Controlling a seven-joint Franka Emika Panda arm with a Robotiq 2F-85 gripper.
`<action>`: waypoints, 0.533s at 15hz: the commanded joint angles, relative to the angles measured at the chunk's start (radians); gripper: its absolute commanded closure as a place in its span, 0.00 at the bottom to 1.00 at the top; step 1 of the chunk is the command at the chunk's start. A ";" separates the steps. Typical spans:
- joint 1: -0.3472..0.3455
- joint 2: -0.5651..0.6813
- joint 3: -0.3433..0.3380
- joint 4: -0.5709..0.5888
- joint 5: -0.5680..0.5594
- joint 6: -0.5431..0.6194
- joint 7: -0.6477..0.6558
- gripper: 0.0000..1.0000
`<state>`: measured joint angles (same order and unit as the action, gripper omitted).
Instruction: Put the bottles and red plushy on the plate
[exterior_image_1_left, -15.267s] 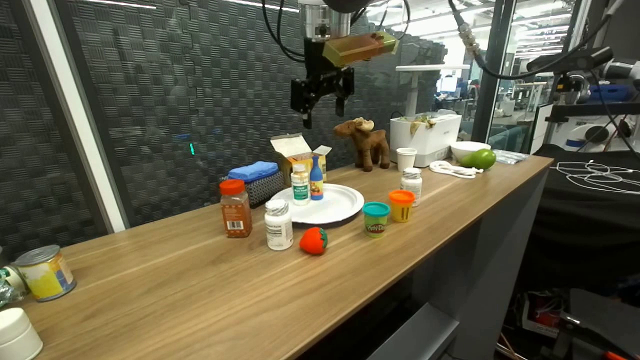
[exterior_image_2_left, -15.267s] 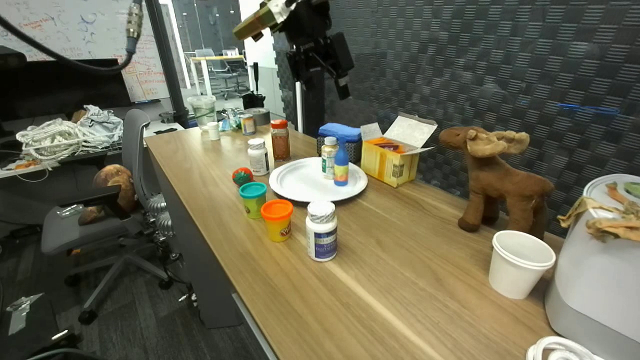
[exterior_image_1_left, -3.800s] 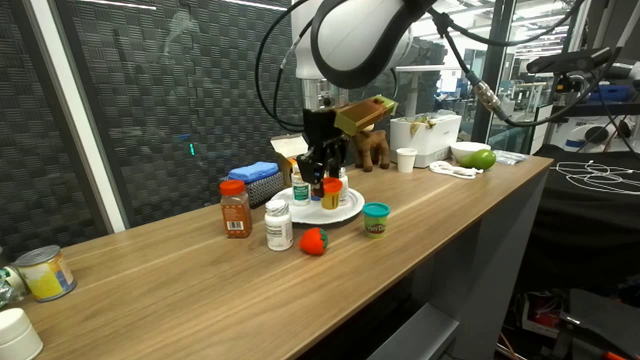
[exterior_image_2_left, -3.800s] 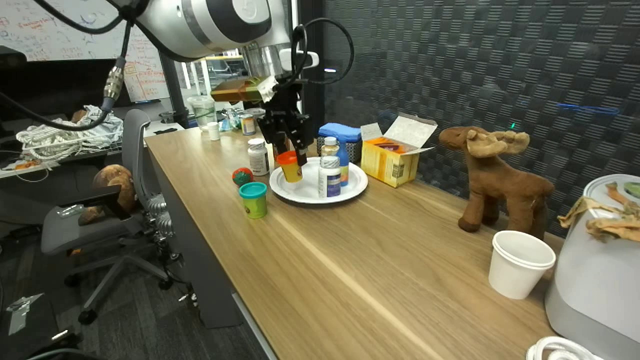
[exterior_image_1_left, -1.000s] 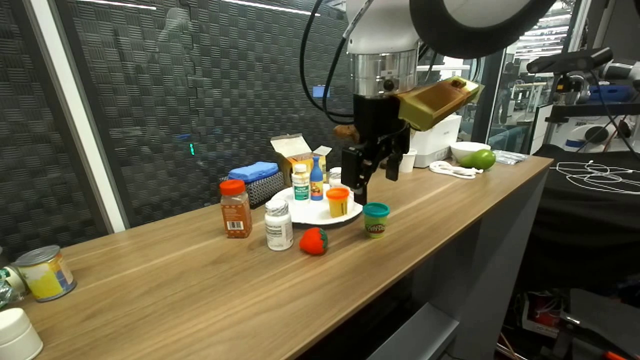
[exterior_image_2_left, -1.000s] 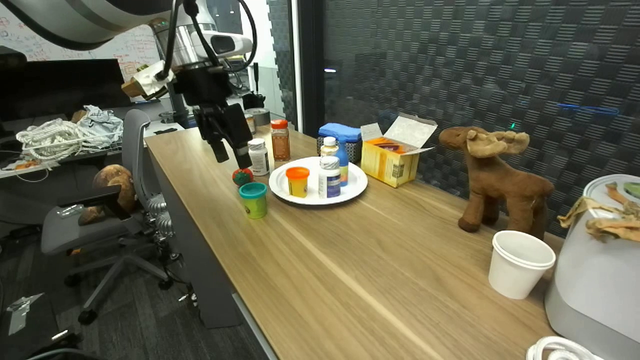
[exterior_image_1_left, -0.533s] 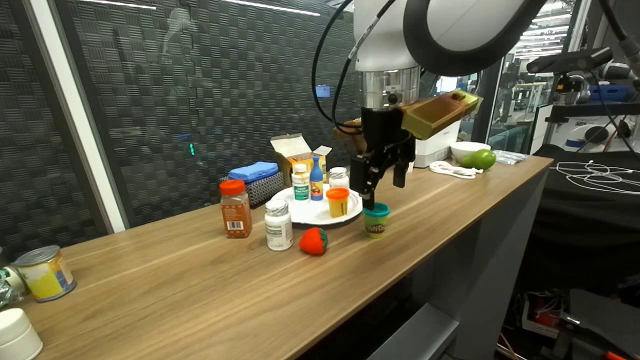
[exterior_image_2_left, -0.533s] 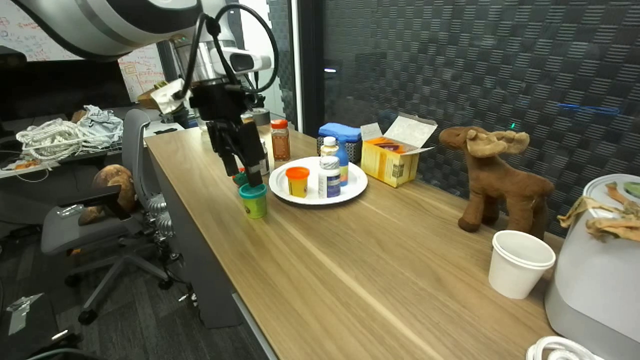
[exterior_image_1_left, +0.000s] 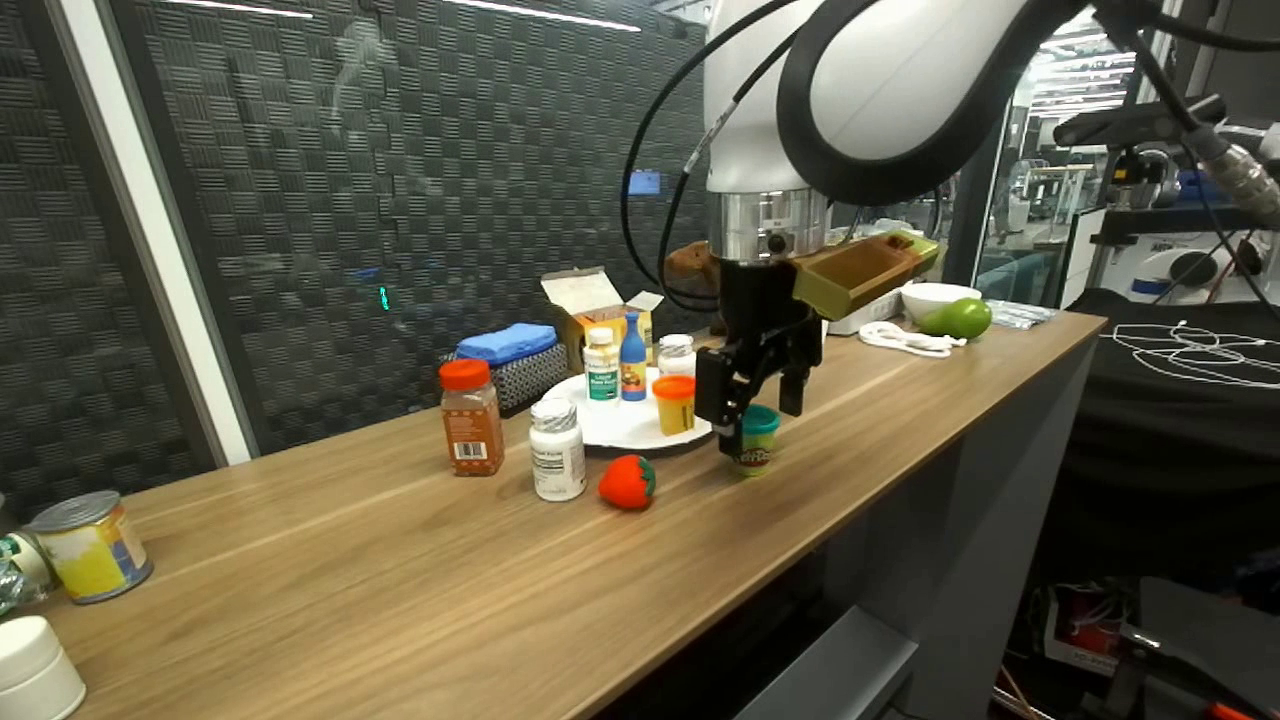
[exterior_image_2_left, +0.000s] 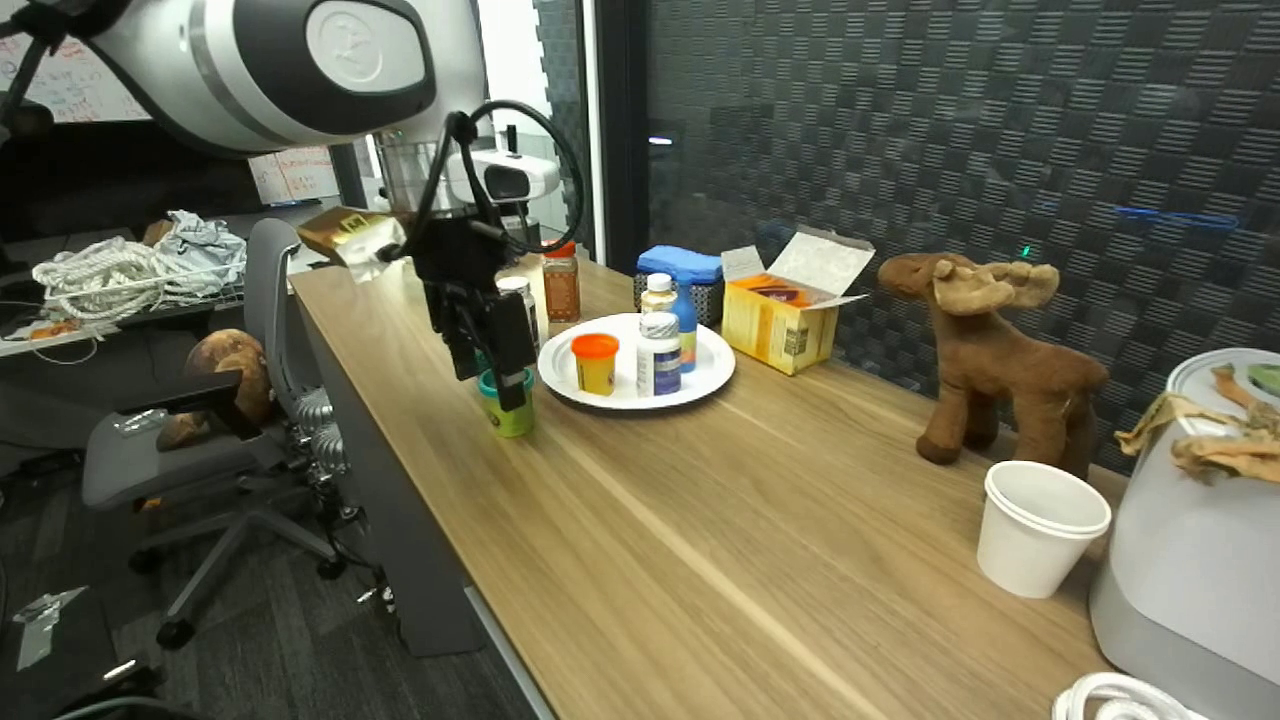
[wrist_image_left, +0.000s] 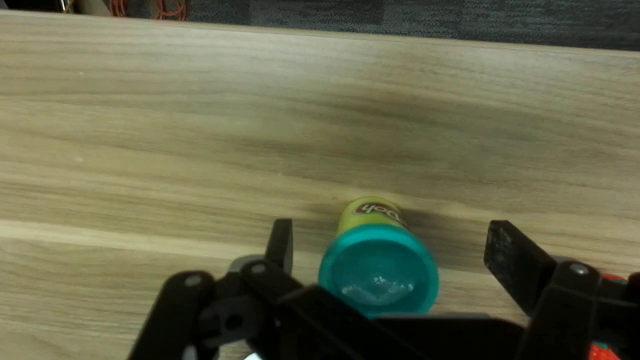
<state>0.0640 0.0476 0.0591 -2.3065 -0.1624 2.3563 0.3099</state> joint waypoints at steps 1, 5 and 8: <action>0.003 -0.003 -0.006 0.011 -0.024 0.022 0.002 0.31; 0.007 -0.015 -0.005 0.021 -0.069 0.007 0.021 0.63; 0.013 -0.034 0.001 0.042 -0.080 -0.027 0.029 0.72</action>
<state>0.0649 0.0476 0.0578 -2.2884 -0.2202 2.3631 0.3169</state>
